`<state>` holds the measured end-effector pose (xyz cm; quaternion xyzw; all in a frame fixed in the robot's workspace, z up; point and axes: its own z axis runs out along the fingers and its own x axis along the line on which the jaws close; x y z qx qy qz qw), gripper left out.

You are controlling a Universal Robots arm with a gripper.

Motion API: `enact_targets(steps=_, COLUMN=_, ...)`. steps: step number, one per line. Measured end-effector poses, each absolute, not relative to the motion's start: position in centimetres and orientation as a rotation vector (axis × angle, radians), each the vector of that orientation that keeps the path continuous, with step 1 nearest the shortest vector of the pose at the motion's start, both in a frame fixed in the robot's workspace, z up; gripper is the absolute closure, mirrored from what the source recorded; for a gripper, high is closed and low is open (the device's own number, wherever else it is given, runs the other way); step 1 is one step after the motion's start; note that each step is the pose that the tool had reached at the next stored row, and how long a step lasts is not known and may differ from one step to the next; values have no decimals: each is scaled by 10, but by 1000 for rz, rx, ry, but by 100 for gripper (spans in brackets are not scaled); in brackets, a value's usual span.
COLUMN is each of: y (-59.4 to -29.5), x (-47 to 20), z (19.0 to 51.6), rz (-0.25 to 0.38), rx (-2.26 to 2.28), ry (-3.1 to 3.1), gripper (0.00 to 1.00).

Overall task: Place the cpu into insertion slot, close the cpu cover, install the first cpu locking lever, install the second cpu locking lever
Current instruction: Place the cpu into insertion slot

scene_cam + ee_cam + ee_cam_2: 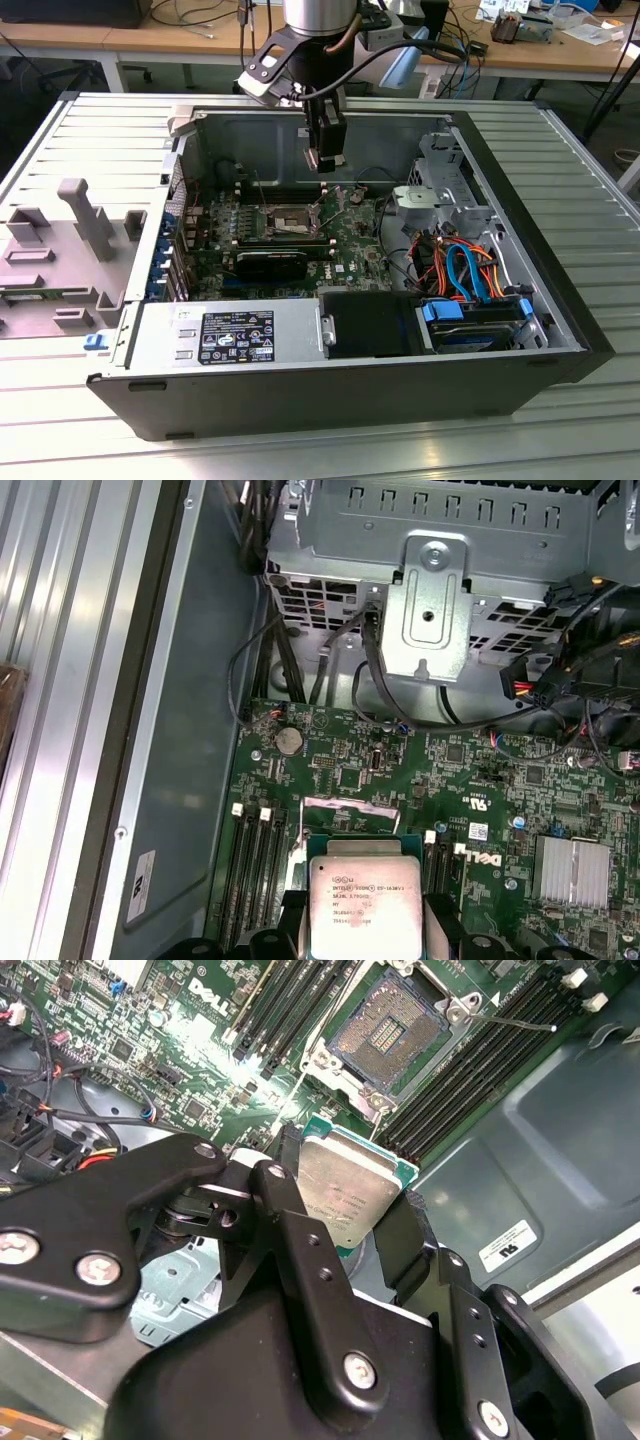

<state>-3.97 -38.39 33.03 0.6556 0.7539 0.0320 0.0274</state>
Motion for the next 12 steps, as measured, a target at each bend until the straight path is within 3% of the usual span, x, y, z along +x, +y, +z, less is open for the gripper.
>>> enact_targets(steps=12, y=-384, x=-40, z=330, rz=97, rx=2041, ry=2313, gripper=46)
